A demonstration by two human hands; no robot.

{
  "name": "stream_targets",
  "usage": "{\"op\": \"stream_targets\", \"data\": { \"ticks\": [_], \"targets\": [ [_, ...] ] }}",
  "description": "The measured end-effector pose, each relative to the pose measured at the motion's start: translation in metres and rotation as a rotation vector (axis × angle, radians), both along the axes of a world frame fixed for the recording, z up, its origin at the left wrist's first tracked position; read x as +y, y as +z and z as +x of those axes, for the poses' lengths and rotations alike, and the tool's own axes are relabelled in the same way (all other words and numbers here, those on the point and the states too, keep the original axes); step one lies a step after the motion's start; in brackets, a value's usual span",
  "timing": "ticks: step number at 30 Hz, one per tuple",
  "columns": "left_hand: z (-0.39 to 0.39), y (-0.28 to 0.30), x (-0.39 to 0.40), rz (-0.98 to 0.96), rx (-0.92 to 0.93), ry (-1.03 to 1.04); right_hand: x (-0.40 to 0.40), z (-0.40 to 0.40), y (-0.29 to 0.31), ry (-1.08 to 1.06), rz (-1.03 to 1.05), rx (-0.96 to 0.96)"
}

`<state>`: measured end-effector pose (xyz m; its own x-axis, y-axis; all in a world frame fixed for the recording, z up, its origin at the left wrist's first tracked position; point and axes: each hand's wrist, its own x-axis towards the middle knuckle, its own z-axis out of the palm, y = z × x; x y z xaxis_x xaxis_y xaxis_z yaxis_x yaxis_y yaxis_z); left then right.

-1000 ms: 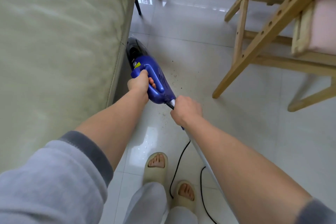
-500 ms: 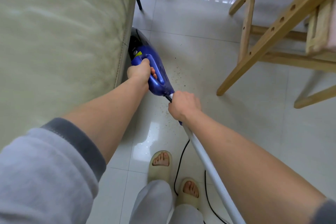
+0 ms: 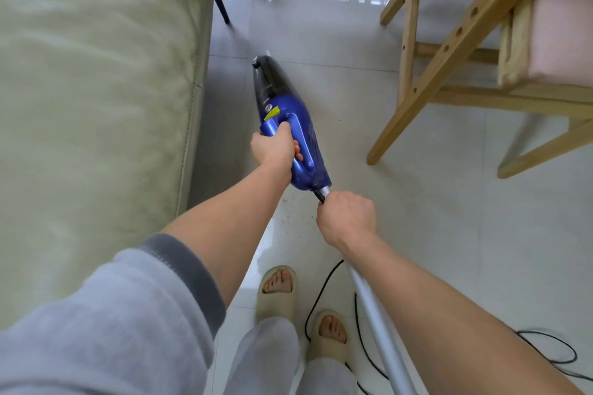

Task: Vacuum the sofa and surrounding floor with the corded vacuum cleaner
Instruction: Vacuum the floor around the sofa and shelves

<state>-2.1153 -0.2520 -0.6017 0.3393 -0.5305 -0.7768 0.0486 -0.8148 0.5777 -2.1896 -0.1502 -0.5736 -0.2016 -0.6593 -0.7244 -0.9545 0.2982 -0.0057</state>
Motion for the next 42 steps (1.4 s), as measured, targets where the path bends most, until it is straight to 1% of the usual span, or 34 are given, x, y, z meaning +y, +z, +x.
{"op": "stream_targets", "data": {
  "ticks": [6,12,20,27,33,42],
  "targets": [
    [-0.029,0.010,0.004,0.023,0.046,-0.107,0.015,-0.018,0.015,-0.118,0.011,0.014],
    [-0.052,0.016,0.009,0.056,0.088,-0.156,0.021,-0.037,0.028,-0.155,-0.006,0.067],
    [-0.078,0.017,0.015,0.102,0.128,-0.280,0.040,-0.046,0.030,-0.275,-0.017,0.095],
    [-0.094,0.022,0.026,0.135,0.221,-0.388,0.056,-0.050,0.030,-0.348,-0.020,0.139],
    [-0.083,0.021,0.019,0.131,0.246,-0.374,0.050,-0.044,0.031,-0.349,-0.034,0.121],
    [-0.035,0.022,0.015,0.107,0.179,-0.280,0.039,-0.010,0.036,-0.297,-0.002,0.024]
  ]
}}
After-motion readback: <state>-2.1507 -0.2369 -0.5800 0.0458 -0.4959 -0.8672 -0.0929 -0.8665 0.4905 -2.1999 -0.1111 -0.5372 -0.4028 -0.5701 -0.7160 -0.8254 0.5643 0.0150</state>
